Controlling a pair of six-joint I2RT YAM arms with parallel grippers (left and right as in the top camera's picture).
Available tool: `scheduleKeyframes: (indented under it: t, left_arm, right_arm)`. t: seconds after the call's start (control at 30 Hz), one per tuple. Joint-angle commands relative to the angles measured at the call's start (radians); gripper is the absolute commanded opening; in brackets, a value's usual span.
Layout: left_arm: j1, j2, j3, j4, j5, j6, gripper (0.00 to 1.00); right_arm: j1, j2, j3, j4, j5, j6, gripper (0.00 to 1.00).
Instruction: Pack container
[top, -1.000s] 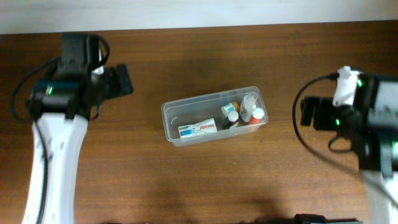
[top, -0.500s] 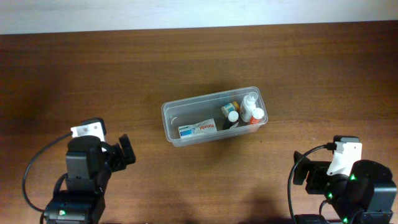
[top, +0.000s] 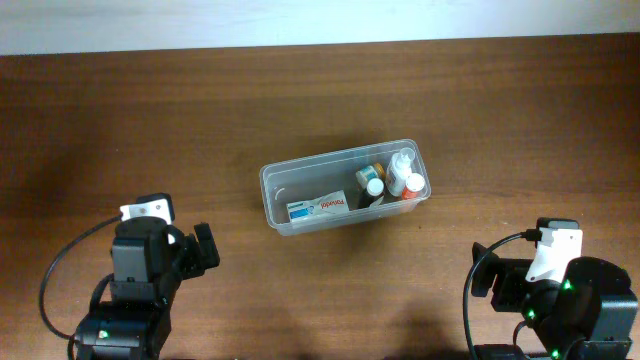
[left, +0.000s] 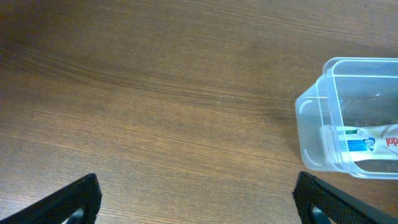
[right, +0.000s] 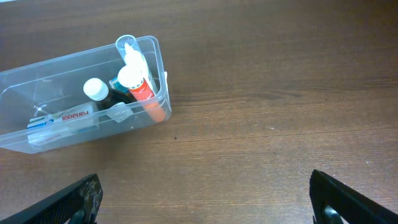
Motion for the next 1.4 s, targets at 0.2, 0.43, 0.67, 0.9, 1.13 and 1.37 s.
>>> scheduleKeyframes:
  t: [0.2,0.43,0.67,0.9,1.13,1.37]
  left_arm:
    - [0.003,0.001,-0.005,-0.001,-0.011,0.009,0.99]
    - [0.003,0.001,-0.005,-0.001,-0.011,0.009,0.99]
    - [0.003,0.001,-0.005,-0.001,-0.011,0.009,0.99]
    - [0.003,0.001,-0.005,-0.001,-0.011,0.009,0.99]
    - [0.003,0.001,-0.005,-0.001,-0.011,0.009,0.99]
    - [0.002,0.001,-0.005,-0.001,-0.011,0.009,0.99]
  right_arm:
    - [0.009,-0.024,-0.007,0.006,0.010,0.005,0.98]
    - [0.008,-0.124,-0.098,0.056,0.009,-0.033,0.98]
    - [0.008,-0.409,-0.475,0.450,0.009,-0.033,0.98]
    - [0.008,-0.499,-0.876,1.111,0.010,-0.053,0.98]
    - [0.008,-0.499,-0.940,1.067,0.005,-0.167,0.98]
    - [0.008,-0.495,-0.940,1.054,0.009,-0.167,0.98]
